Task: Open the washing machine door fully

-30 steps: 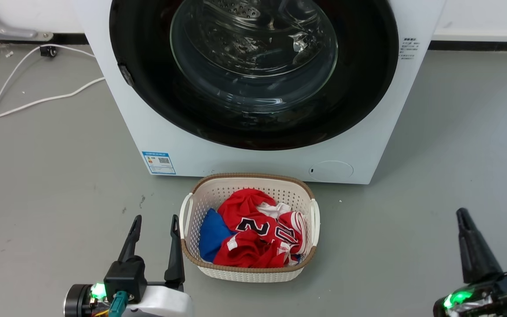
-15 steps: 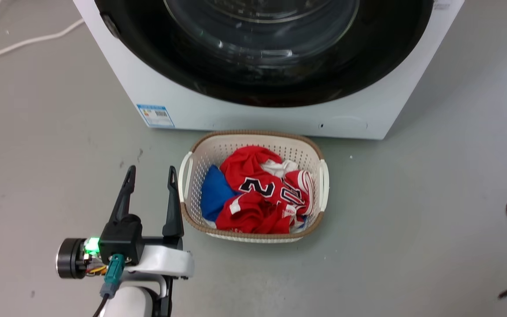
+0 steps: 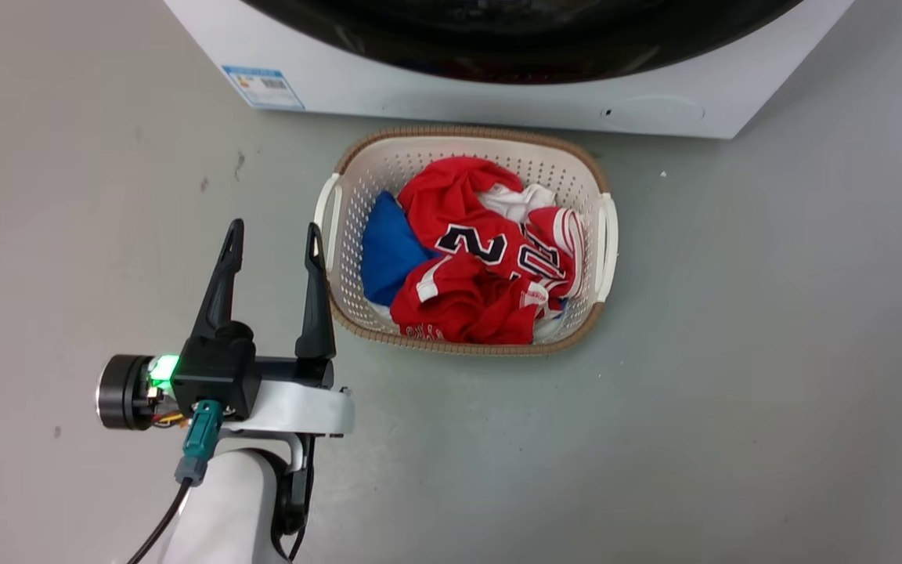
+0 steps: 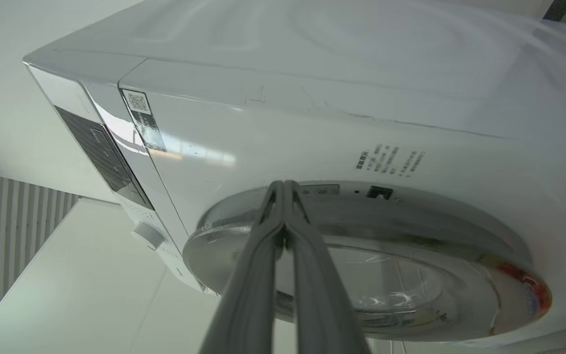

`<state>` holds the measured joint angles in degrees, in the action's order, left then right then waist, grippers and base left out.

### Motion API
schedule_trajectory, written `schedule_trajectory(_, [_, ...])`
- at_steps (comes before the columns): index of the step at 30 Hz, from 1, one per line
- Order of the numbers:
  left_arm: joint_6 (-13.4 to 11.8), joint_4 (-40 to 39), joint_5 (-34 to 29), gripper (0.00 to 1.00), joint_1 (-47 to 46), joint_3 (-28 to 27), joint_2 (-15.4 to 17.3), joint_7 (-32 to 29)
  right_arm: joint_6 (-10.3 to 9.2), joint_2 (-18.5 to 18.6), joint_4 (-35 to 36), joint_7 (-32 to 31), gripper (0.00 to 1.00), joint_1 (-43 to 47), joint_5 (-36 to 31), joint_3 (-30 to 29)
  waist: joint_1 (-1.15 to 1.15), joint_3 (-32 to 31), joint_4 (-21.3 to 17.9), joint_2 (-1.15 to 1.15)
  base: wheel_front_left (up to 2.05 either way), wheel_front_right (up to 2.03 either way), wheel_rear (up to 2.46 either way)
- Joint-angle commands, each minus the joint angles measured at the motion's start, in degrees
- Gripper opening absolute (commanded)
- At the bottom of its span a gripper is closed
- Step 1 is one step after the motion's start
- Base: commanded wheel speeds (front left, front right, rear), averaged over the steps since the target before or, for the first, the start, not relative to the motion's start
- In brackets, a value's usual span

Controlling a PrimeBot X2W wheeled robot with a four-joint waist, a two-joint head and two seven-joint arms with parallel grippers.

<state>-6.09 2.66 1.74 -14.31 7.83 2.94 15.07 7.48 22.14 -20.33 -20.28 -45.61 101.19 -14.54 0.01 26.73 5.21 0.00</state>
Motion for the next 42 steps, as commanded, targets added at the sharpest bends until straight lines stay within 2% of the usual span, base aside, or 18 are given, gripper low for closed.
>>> schedule_trajectory(1, [-0.01, -0.14, -0.2, 1.0, -0.81, 0.13, -0.08, 0.16, 0.02, 0.48, -0.19, -0.2, 0.0, -1.22, -0.25, 0.36, -0.01, 1.48, 0.6, 0.0, 0.0, 0.0, 0.0])
schedule_trajectory(13, [-0.46, -0.47, 0.97, 1.0, -3.84, 1.6, -0.09, 0.16, 0.02, 5.18, -9.91, -5.36, 0.0, -17.36, -5.24, 10.73, -0.01, 6.96, 2.22, 0.0, 0.0, 0.0, 0.0])
schedule_trajectory(25, [-0.47, -0.58, 1.51, 1.0, -5.52, 2.4, -0.07, 0.16, 0.02, 4.3, -16.06, -7.57, 0.0, -27.1, -10.96, 18.52, -0.01, 9.98, 3.4, 0.0, 0.0, 0.0, 0.0])
schedule_trajectory(33, [-1.07, 0.19, 1.9, 1.0, -5.45, 2.68, -0.08, 0.16, 0.09, 3.26, -17.3, -9.73, 0.0, -28.04, -13.64, 22.13, -0.01, 9.2, 3.62, 0.0, 0.0, 0.0, 0.0])
schedule_trajectory(42, [-0.49, 0.87, 1.0, 1.0, -3.22, 1.28, -0.08, 0.16, 0.09, 3.23, -14.11, -12.83, 0.0, -22.23, -13.65, 23.89, -0.01, 5.34, 1.53, 0.0, 0.0, 0.0, 0.0])
